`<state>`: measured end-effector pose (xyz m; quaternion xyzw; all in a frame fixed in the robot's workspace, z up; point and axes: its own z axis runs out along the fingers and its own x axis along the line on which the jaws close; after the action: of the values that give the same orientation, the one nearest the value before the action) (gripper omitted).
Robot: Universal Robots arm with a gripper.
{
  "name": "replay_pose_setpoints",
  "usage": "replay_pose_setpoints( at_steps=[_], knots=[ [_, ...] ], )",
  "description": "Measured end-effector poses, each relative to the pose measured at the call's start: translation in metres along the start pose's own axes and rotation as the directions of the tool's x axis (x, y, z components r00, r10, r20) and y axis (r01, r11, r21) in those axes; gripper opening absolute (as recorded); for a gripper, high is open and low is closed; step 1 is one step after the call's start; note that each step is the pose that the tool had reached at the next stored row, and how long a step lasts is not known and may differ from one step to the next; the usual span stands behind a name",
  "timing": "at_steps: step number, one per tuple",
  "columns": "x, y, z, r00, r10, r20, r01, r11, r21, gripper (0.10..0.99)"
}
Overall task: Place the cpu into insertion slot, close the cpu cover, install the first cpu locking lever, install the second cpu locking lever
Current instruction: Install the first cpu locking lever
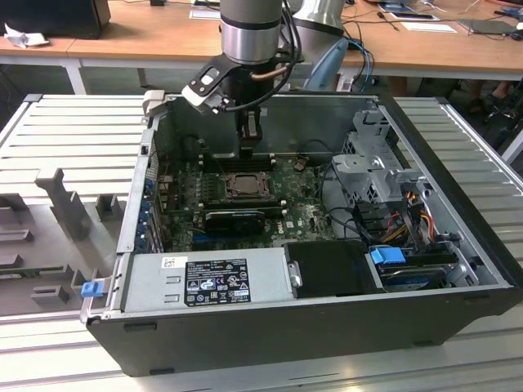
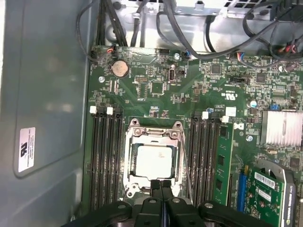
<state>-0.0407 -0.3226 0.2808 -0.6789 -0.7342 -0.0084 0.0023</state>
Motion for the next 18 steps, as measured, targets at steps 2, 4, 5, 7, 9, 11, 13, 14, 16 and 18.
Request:
replay_pose_setpoints(
  at_steps=[2, 4, 5, 7, 9, 11, 13, 14, 16, 18],
  knots=[
    [0.0000, 0.0000, 0.0000, 0.9996, -0.028, -0.0002, 0.028, 0.9996, 0.000, 0.106],
    [0.0000, 0.0000, 0.0000, 0.9979, -0.065, -0.0006, 0.065, 0.9979, 0.001, 0.106],
    [0.0000, 0.0000, 0.0000, 0.9965, -0.084, -0.0008, 0.084, 0.9965, 0.001, 0.106],
    [0.0000, 0.0000, 0.0000, 0.9940, -0.109, -0.0010, 0.109, 0.9940, 0.002, 0.106],
    [0.0000, 0.0000, 0.0000, 0.9905, -0.137, -0.0013, 0.137, 0.9905, 0.002, 0.106],
    [0.0000, 0.0000, 0.0000, 0.9865, -0.164, -0.0017, 0.164, 0.9865, 0.002, 0.106],
    [0.0000, 0.0000, 0.0000, 0.9806, -0.196, -0.0020, 0.196, 0.9806, 0.003, 0.106],
    [0.0000, 0.0000, 0.0000, 0.9774, -0.211, -0.0021, 0.211, 0.9774, 0.003, 0.106],
    [0.0000, 0.0000, 0.0001, 0.9666, -0.256, -0.0028, 0.256, 0.9665, 0.003, 0.106],
    [0.0000, 0.0000, 0.0003, 0.9605, -0.278, -0.0032, 0.278, 0.9605, 0.004, 0.106]
  ],
)
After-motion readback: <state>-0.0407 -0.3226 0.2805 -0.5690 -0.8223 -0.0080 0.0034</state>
